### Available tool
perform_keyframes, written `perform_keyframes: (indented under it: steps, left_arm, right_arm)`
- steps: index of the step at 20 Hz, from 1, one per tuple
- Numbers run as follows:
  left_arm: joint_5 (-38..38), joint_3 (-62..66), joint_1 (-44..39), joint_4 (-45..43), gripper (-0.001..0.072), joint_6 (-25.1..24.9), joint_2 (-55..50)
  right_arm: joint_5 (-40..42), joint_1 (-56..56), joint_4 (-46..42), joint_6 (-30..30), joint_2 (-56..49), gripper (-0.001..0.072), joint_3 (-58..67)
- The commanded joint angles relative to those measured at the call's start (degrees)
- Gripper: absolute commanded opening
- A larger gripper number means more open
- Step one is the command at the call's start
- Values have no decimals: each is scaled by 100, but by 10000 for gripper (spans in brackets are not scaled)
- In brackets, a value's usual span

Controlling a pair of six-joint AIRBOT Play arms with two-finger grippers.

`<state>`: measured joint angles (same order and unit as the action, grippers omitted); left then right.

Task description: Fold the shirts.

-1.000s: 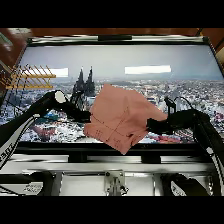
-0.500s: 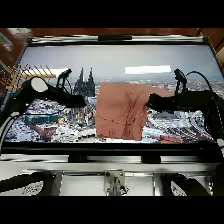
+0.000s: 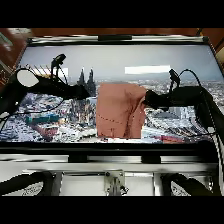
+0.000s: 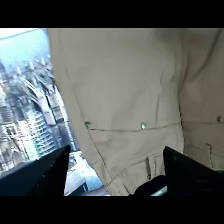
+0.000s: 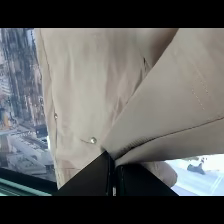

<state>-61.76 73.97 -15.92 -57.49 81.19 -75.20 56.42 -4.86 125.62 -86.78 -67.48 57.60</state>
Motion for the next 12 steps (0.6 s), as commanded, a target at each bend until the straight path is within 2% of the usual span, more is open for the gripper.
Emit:
perform_keyframes:
  steps: [1,6,9,12]
  left_arm:
    - [46,-68,-643,59,712,-52,-251]
    - [579,-81,-1814,-55,711,514,-758]
    - [627,-76,-1906,-57,710,678,-833]
    - [494,59,-1517,-227,710,671,-721]
  right_arm:
    - [-256,-254,-31,4,-70,74,7]
    - [-498,-470,-125,11,-68,74,7]
    - [-844,-625,-90,9,-70,74,7]
    - [-1620,-1189,-90,9,-70,74,7]
